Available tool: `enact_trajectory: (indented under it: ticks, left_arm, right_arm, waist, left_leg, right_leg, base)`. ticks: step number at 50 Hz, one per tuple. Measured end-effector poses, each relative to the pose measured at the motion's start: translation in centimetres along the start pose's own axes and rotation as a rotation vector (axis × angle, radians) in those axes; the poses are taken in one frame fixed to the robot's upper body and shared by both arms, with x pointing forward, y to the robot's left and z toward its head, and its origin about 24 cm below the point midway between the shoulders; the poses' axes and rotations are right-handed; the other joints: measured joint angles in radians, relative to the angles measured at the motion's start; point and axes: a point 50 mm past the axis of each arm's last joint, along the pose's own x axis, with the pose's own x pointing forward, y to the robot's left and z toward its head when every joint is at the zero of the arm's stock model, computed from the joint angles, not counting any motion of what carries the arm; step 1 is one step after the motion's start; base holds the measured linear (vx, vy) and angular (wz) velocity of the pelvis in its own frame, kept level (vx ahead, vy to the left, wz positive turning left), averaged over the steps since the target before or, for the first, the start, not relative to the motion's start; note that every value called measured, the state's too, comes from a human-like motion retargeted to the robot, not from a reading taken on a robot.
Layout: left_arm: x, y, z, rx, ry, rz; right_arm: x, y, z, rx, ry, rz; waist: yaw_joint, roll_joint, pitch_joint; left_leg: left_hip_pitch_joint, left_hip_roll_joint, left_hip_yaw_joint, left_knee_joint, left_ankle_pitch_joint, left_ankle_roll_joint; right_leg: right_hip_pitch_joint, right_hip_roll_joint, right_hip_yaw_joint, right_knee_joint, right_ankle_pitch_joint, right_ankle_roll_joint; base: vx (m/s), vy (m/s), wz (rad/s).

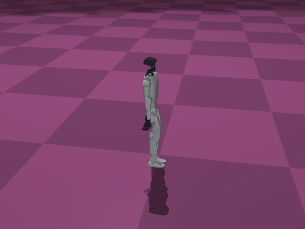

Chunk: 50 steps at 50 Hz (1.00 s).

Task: In place motions

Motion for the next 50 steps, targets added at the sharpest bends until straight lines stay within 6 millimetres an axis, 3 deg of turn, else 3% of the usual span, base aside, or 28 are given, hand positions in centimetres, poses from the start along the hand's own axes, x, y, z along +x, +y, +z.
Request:
enact_trajectory:
  ticks: [4, 8, 12, 15, 21, 25, 31, 35, 38, 42, 50]
  left_arm:
    - [0.0, 0.3, 0.6, 0.024, -0.019, -0.058]
    - [-0.2, -0.4, 2.0, -0.072, -0.068, -0.188]
    - [-0.5, -1.1, 3.1, -0.150, -0.120, -0.303]
    - [-0.5, -1.2, 3.3, -0.154, -0.127, -0.291]
    - [-0.3, -1.4, 2.5, -0.070, -0.076, -0.232]
    - [-0.3, -1.9, 1.8, -0.021, -0.049, -0.249]
    - [-0.3, -1.9, 1.6, -0.045, -0.044, -0.242]
    - [-0.4, -1.6, 1.6, -0.065, -0.031, -0.266]
    - [-0.4, -1.0, 1.3, -0.065, -0.013, -0.260]
    - [-0.3, 0.0, 0.9, -0.039, 0.009, -0.234]
    - [-0.2, 0.4, 0.3, -0.040, 0.018, -0.214]
  right_arm:
    - [0.3, 1.6, -2.1, 0.058, 0.071, 0.073]
    - [0.4, 2.2, -2.6, 0.115, 0.077, 0.085]
    - [0.5, 2.7, -2.0, 0.162, 0.035, 0.099]
    - [0.5, 2.7, -1.4, 0.148, 0.008, 0.096]
    - [0.3, 1.6, -0.5, 0.022, -0.012, 0.054]
    - [0.2, 0.6, 0.1, -0.030, -0.035, 0.018]
    - [0.0, 0.1, 1.0, 0.009, -0.090, 0.003]
    - [-0.1, 0.1, 1.8, 0.044, -0.110, 0.019]
    - [-0.2, 0.2, 2.4, 0.028, -0.131, 0.015]
    - [-0.3, 0.0, 2.9, 0.005, -0.154, -0.006]
    - [-0.3, -0.9, 2.3, -0.011, -0.125, -0.042]
  waist:
    - [0.012, 0.021, -0.037]
    - [0.007, 0.038, -0.037]
    - [0.003, 0.038, -0.036]
    - [-0.018, 0.032, -0.032]
    - [-0.109, 0.023, -0.011]
    - [-0.296, 0.042, 0.001]
    - [-0.333, 0.045, 0.006]
    - [-0.306, 0.060, 0.019]
    - [-0.215, 0.063, 0.022]
    - [-0.179, 0.060, 0.027]
    - [-0.137, 0.062, 0.043]
  left_leg:
    - [-0.007, 0.009, 0.036, -0.014, -0.007, -0.005]
    - [-0.011, 0.013, 0.061, -0.015, -0.015, 0.006]
    - [-0.008, 0.008, 0.076, -0.016, -0.020, 0.013]
    - [-0.009, -0.004, 0.055, -0.012, -0.018, 0.020]
    - [-0.003, -0.037, -0.038, -0.003, -0.009, 0.037]
    - [0.032, -0.068, -0.230, -0.023, -0.005, 0.052]
    - [0.025, -0.050, -0.234, -0.034, -0.006, 0.038]
    - [0.000, -0.021, -0.150, -0.032, -0.016, 0.037]
    - [-0.027, 0.000, 0.009, -0.032, -0.027, 0.051]
    - [-0.033, 0.026, 0.145, -0.042, -0.049, 0.055]
    - [-0.002, 0.089, 0.424, -0.062, -0.101, 0.038]
  right_leg:
    - [-0.018, 0.006, 0.034, 0.004, 0.004, 0.006]
    - [-0.024, 0.019, 0.055, 0.007, 0.008, 0.005]
    - [-0.042, 0.030, 0.066, 0.025, 0.009, -0.002]
    - [-0.044, 0.022, 0.041, 0.030, 0.007, 0.000]
    - [-0.056, -0.010, -0.061, 0.045, 0.011, 0.012]
    - [-0.064, -0.063, -0.244, 0.048, 0.009, 0.031]
    - [-0.082, -0.096, -0.236, 0.092, -0.003, 0.067]
    - [-0.138, -0.072, -0.171, 0.149, -0.019, 0.067]
    - [-0.182, -0.015, -0.057, 0.174, -0.032, 0.049]
    - [-0.207, -0.003, -0.039, 0.179, -0.073, 0.013]
    - [-0.181, -0.086, -0.370, 0.138, -0.162, -0.079]
  base:
    - [0.12, -0.04, -0.47]
    - [0.01, -0.01, -0.32]
    - [0.04, -0.03, -0.16]
    - [0.05, -0.05, 0.39]
    - [0.04, -0.02, 0.86]
    - [0.03, -0.02, 2.17]
    - [0.00, 0.00, 0.12]
    - [-0.08, 0.05, -1.23]
    - [-0.15, 0.06, -2.50]
    - [-0.22, 0.09, -1.84]
    - [-0.23, 0.18, -1.87]
